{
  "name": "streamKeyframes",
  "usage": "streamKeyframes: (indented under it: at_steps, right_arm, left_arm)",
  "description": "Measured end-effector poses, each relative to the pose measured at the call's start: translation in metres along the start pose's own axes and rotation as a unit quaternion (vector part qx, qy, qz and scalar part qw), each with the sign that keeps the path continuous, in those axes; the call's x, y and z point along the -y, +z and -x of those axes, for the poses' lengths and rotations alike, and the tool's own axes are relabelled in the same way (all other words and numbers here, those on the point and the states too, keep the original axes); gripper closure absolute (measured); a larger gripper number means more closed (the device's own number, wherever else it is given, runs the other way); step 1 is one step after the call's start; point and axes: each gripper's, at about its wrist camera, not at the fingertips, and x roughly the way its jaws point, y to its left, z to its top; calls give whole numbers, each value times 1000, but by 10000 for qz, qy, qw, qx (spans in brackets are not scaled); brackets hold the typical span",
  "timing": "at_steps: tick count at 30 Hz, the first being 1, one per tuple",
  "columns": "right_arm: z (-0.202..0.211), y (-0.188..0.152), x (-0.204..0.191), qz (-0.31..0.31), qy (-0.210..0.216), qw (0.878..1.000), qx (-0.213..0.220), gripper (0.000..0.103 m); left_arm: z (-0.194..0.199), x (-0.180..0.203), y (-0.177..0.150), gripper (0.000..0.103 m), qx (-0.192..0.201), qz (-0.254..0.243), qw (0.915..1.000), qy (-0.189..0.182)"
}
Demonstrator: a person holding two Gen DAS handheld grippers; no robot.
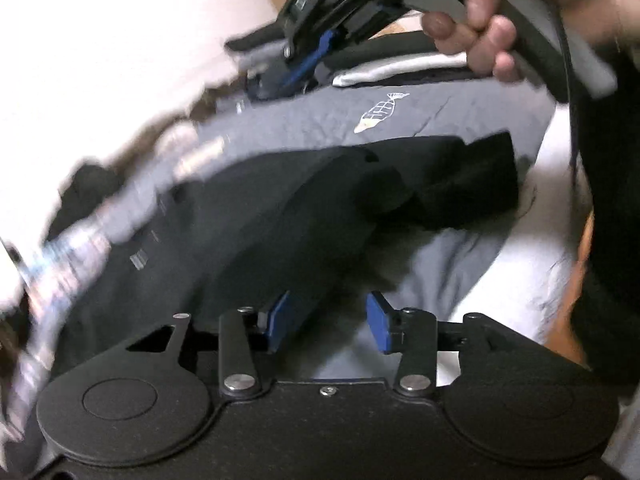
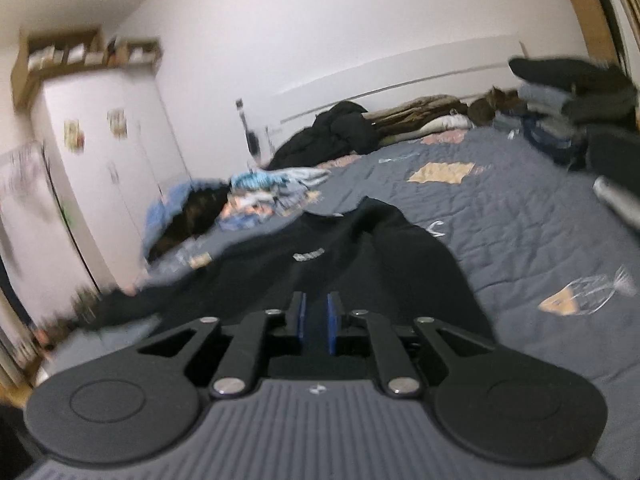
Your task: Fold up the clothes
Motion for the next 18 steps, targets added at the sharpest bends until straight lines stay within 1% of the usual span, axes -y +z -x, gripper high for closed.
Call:
streamKeyframes:
  at_steps: [2, 4, 7, 8, 9, 10, 11, 12, 14, 15, 16, 18]
  right_arm:
    - [4, -4, 2, 204, -190, 9996, -92, 91]
    - [8, -6, 8, 181, -308, 9993, -136, 88]
    - [15, -9, 18, 127, -440, 9988, -143, 80]
    - [16, -11, 20, 146, -481, 9986, -156, 77]
    - [18, -12, 21, 175, -489, 9985, -186, 76]
    - [19, -14, 23, 209, -481, 9984, -221, 73]
    - [20, -16, 25, 257, -455, 9983, -265, 71]
    - [22, -18, 26, 312, -418, 9981, -313, 70]
    - [25, -23, 25, 472, -319, 9975, -414, 66]
    - [26, -25, 24, 570, -243, 9970, -467, 65]
    - [27, -27, 22, 680, -145, 9962, -524, 63]
    - [27, -32, 16, 916, 50, 9941, -587, 58]
  left_arm:
    - [-3, 10, 2, 54, 71, -374, 9990, 245]
    - [-12, 20, 3, 50, 123, -809, 9954, 489]
    - [-31, 34, 1, 45, 177, -1446, 9851, 918]
    - [-39, 37, 1, 45, 166, -1650, 9808, 1024]
    - [-45, 36, 3, 45, 154, -1711, 9796, 1039]
    - [-45, 26, 7, 53, 143, -1490, 9848, 877]
    - [-45, 16, 12, 76, 131, -1268, 9893, 714]
    - [-45, 6, 16, 83, 119, -1045, 9929, 551]
    - [-45, -16, 26, 89, 101, -532, 9983, 232]
    - [-42, -34, 33, 90, 116, -121, 9998, 123]
    - [-39, -51, 40, 93, 162, 235, 9995, 104]
    - [-36, -82, 50, 94, 217, 777, 9967, 85]
